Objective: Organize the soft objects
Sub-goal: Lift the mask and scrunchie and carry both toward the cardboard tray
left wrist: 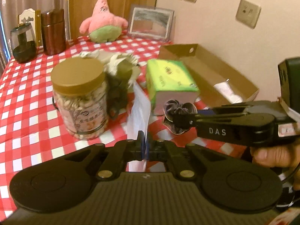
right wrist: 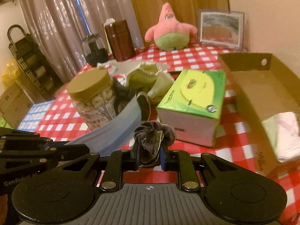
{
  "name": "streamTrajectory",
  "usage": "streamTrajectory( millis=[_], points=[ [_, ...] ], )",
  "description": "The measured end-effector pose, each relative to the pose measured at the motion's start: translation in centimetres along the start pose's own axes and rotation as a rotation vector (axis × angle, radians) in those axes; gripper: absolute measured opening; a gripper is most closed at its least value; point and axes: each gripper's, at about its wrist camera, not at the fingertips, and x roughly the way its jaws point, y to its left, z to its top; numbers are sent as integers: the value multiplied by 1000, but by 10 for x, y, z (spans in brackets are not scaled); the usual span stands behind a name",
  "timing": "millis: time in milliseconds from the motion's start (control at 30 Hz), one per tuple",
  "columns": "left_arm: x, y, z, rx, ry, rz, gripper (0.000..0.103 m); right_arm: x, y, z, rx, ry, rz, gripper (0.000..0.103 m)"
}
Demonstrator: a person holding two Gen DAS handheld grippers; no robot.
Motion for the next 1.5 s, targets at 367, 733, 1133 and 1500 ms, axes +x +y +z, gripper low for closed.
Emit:
streamTrajectory(
  millis=[367, 733, 1133, 1500],
  points=[
    [-29, -40, 25, 29, -73, -26, 1, -53, -18, -2, 31, -68, -20, 21],
    [-6, -27, -6, 41, 37, 40, 1, -33, -22, -29, 52, 35, 35, 21],
    [13, 37, -28, -35, 89, 122, 2, 21, 21, -47, 1, 155, 109, 20],
    [5, 70, -33, -43, 115, 45, 44, 59, 45, -39, -31, 187, 123, 21]
  ],
)
